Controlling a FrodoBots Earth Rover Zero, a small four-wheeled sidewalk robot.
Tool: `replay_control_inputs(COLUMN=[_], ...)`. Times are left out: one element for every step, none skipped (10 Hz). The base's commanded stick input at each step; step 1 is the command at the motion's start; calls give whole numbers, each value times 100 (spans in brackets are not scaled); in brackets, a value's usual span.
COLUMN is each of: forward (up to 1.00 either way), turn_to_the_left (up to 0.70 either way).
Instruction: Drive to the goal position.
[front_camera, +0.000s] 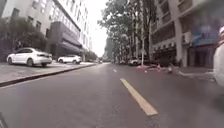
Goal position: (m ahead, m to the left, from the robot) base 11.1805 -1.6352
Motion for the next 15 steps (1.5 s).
replay_control_inputs(forward=[70, 70, 70, 70, 70, 70, 70, 70, 70, 70, 70, 70, 70, 70, 70], turn_to_the_left=[0, 0, 0, 0, 0, 0, 0, 0, -7, -11, -14, -14, -14, -14, -14])
